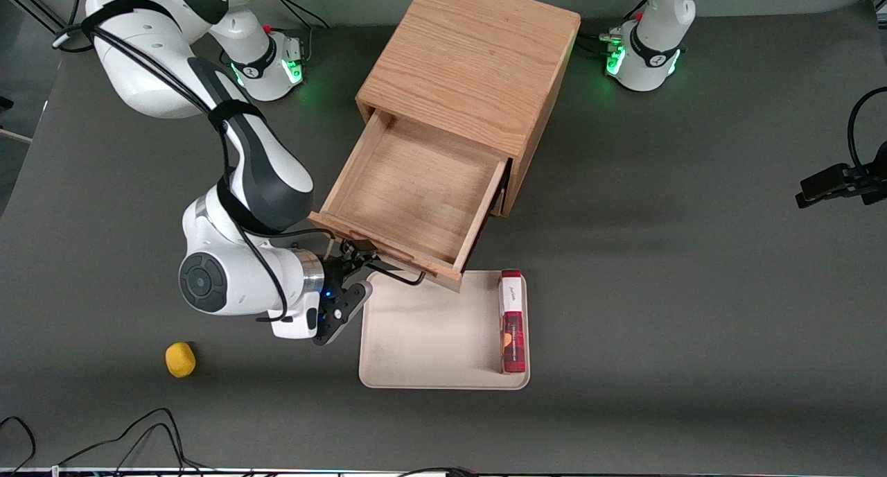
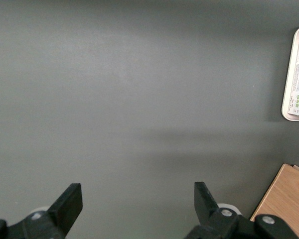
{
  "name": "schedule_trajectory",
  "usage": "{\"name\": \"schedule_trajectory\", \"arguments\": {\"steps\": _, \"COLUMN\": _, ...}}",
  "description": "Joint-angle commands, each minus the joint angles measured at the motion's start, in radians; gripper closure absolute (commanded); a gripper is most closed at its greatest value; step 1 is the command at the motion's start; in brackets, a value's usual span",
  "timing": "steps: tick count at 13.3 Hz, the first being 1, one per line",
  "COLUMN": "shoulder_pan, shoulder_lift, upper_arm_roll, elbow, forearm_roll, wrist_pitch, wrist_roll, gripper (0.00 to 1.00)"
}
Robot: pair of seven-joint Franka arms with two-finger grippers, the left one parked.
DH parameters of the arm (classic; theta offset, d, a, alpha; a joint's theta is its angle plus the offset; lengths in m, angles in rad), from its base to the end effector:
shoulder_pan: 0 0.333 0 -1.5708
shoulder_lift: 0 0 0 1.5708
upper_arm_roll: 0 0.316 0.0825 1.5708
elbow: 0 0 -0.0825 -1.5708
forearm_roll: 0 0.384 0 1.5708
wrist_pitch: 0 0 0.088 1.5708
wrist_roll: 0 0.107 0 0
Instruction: Open upper drawer
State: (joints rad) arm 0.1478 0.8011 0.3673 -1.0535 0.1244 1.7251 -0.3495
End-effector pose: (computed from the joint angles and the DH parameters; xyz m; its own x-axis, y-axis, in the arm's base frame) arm 0.6867 0.2984 0.3760 0.7385 0.6733 0.0356 0.6323 -0.6734 -0.3830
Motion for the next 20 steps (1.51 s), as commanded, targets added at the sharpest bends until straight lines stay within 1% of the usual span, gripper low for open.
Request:
{"name": "schedule_trajectory", "arguments": {"steps": 1, "shoulder_pan": 0.018, "shoulder_lift": 0.046, "upper_arm_roll": -0.016, "elbow": 0.090, "forearm_roll": -0.020, "wrist_pitch": -0.021, "wrist_roll": -0.020, "gripper": 0.00}}
{"name": "schedule_trajectory", "arguments": {"steps": 6, "shoulder_pan": 0.019, "shoulder_lift": 0.044, "upper_arm_roll": -0.005, "elbow": 0.101, "forearm_roll": -0.019, "wrist_pitch": -0.035, "wrist_roll": -0.019, "gripper": 0.00}}
{"name": "schedule_trajectory", "arguments": {"steps": 9, "shoulder_pan": 0.019, "shoulder_lift": 0.012, "upper_arm_roll": 0.005, "elbow": 0.101, "forearm_roll": -0.015, "wrist_pitch": -0.038, "wrist_roll": -0.017, "gripper": 0.00}}
{"name": "schedule_trajectory", "arguments": {"steps": 11, "shoulder_pan": 0.018, "shoulder_lift": -0.116, "upper_arm_roll": 0.012, "elbow": 0.093, "forearm_roll": -0.017, "wrist_pitch": -0.050, "wrist_roll": -0.016, "gripper": 0.00}}
{"name": "schedule_trajectory", "arguments": {"steps": 12, "shoulder_pan": 0.007, "shoulder_lift": -0.167, "upper_arm_roll": 0.010, "elbow": 0.090, "forearm_roll": -0.006, "wrist_pitch": -0.056, "wrist_roll": -0.016, "gripper": 0.00}}
{"name": "schedule_trajectory", "arguments": {"steps": 14, "shoulder_pan": -0.002, "shoulder_lift": -0.265, "upper_arm_roll": -0.007, "elbow": 0.087, "forearm_roll": -0.009, "wrist_pitch": -0.133, "wrist_roll": -0.005, "gripper": 0.00}}
{"name": "schedule_trajectory", "arguments": {"steps": 15, "shoulder_pan": -0.017, "shoulder_lift": -0.310, "upper_arm_roll": -0.037, "elbow": 0.084, "forearm_roll": -0.008, "wrist_pitch": -0.163, "wrist_roll": -0.003, "gripper": 0.00}}
{"name": "schedule_trajectory", "arguments": {"steps": 18, "shoulder_pan": -0.021, "shoulder_lift": -0.471, "upper_arm_roll": -0.187, "elbow": 0.070, "forearm_roll": -0.009, "wrist_pitch": -0.255, "wrist_roll": 0.004, "gripper": 0.00}}
{"name": "schedule_trajectory", "arguments": {"steps": 19, "shoulder_pan": -0.020, "shoulder_lift": -0.540, "upper_arm_roll": -0.232, "elbow": 0.040, "forearm_roll": -0.009, "wrist_pitch": -0.281, "wrist_roll": 0.038, "gripper": 0.00}}
{"name": "schedule_trajectory", "arguments": {"steps": 20, "shoulder_pan": -0.022, "shoulder_lift": -0.622, "upper_arm_roll": -0.279, "elbow": -0.026, "forearm_roll": -0.006, "wrist_pitch": -0.335, "wrist_roll": 0.094, "gripper": 0.00}}
